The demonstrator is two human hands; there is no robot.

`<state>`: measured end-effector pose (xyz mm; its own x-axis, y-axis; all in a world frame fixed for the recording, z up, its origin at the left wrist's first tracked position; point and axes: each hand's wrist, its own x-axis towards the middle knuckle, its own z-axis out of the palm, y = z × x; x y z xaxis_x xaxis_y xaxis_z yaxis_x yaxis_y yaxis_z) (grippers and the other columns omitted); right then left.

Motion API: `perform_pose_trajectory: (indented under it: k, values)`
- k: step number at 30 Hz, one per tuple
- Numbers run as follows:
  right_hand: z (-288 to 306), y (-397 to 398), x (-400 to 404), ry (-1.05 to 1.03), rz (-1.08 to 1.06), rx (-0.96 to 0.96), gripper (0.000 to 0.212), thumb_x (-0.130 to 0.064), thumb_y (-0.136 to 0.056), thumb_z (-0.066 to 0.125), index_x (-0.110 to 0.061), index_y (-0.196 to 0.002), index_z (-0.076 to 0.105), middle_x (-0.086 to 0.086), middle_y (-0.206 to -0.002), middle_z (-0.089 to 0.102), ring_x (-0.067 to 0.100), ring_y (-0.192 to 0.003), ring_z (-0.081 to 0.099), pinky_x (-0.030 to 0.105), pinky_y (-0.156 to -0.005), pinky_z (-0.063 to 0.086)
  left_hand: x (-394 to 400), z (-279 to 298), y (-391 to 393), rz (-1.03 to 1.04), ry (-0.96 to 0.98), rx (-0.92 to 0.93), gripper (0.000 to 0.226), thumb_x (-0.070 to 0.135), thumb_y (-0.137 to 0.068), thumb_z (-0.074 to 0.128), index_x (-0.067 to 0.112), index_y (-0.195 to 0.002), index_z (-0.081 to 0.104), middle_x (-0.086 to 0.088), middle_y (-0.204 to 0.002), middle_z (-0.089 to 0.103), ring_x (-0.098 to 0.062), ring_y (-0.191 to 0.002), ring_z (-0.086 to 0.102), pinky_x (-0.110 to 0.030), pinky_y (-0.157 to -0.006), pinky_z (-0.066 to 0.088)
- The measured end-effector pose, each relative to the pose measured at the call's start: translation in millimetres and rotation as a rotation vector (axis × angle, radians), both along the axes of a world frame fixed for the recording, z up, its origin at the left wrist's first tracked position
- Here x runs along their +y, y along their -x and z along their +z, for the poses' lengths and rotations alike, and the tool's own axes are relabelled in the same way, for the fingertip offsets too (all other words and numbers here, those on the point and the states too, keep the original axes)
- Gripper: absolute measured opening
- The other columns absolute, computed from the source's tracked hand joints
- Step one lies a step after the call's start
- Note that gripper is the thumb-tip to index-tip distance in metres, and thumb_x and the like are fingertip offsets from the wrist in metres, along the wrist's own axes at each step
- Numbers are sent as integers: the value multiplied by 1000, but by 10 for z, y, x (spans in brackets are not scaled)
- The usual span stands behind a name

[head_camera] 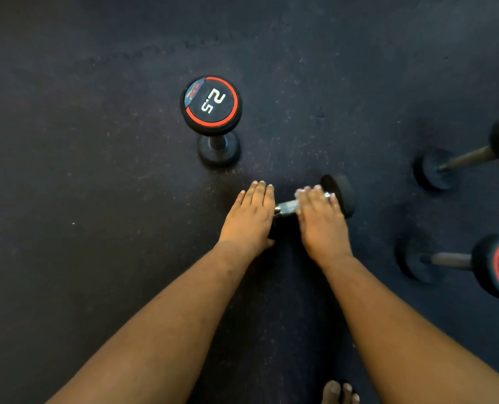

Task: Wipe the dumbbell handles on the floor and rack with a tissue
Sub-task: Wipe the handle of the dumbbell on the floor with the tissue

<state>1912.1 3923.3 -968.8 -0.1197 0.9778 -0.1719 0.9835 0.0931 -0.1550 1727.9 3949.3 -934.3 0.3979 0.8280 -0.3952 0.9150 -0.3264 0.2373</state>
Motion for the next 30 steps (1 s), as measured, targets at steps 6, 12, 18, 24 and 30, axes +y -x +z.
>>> perform_pose_trajectory:
  k: [6,12,18,24,30]
  values:
    - [77,374,-128,90,112,100,59,-19,-102,46,-13,-158,28,4,-165,25,21,-155,12,48,-125,3,131,13,2,55,31,-35,119,44,-77,82,5,-159,5,-14,-167,12,-26,-156,7,-42,-127,11]
    - [-18,78,-137,12,-211,47,64,-20,-103,44,-10,-160,17,11,-167,14,25,-155,6,44,-126,8,157,-14,1,52,57,-19,129,45,-68,88,5,-159,6,-14,-167,12,-26,-156,8,-43,-127,11]
    - [12,222,-110,0,11,21,56,-22,-102,40,-15,-156,32,4,-163,31,21,-154,18,51,-125,13,154,-47,0,74,46,-39,125,41,-69,88,5,-159,8,-14,-167,14,-26,-156,10,-44,-126,14]
    - [185,299,222,106,-99,-134,42,-33,-93,48,-15,-129,58,4,-130,60,24,-130,47,49,-116,26,23,-31,-27,53,-2,-13,117,38,-79,82,4,-159,5,-17,-166,13,-29,-156,7,-44,-127,12]
    - [178,64,30,98,117,-16,72,-20,-87,62,-20,-153,34,0,-157,37,20,-151,25,55,-124,10,19,-18,-26,56,0,-7,122,43,-76,84,5,-159,3,-15,-167,11,-27,-156,6,-44,-127,11]
